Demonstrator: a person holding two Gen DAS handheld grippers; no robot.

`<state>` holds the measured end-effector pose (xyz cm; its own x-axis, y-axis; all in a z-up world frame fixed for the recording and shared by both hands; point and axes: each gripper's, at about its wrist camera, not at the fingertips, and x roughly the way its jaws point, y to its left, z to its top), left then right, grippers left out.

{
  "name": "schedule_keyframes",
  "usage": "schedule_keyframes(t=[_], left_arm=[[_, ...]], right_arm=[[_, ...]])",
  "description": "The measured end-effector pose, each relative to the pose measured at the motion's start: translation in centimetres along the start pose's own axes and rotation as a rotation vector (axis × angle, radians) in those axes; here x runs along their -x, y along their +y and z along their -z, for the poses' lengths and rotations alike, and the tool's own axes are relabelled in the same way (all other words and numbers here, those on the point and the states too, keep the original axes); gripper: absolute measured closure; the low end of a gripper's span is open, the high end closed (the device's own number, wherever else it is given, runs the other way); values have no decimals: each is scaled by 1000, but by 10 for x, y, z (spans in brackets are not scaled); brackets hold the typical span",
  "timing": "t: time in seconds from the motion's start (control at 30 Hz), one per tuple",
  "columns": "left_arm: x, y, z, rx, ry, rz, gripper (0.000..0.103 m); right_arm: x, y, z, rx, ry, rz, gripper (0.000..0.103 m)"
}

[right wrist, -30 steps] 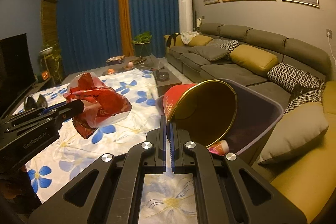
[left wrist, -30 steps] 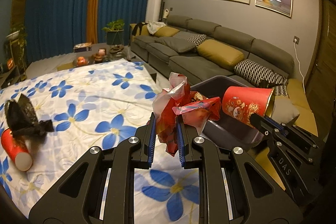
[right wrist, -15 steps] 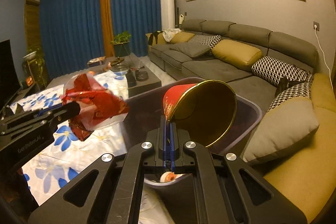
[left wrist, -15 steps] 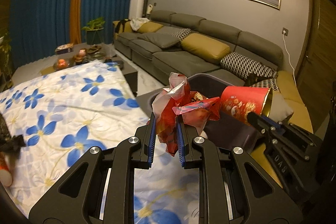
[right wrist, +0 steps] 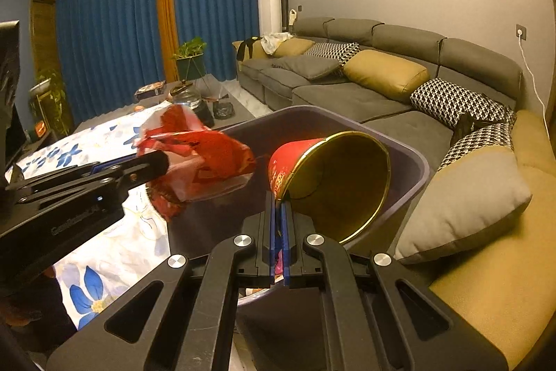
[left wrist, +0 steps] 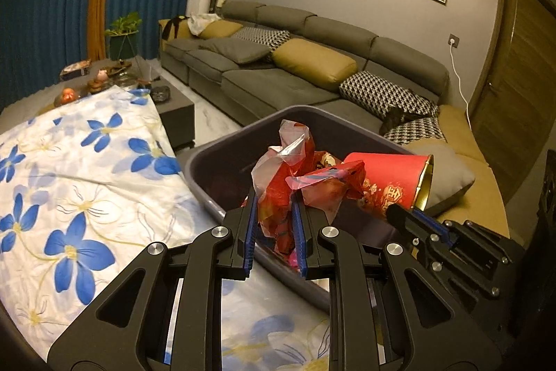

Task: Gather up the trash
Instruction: 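Open the left tool over the bin while the right tool releases the red can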

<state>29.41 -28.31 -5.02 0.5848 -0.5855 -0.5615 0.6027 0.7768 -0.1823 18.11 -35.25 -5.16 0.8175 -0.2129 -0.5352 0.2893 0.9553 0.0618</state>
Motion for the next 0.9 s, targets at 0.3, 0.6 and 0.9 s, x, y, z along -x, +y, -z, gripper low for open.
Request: schedule_keyframes(t=[0.3,0.6,0.9], left_arm=[[-14,2,4,25,50,45,80],[-5,8,5,61,23,78,38],[37,21,12,79,-69,-41,16]], right_arm=[[-8,-6,0,-5,13,-16,99],[-10,-10,4,-22,18,-14,99],[14,-10,5,-22,-39,28,75]])
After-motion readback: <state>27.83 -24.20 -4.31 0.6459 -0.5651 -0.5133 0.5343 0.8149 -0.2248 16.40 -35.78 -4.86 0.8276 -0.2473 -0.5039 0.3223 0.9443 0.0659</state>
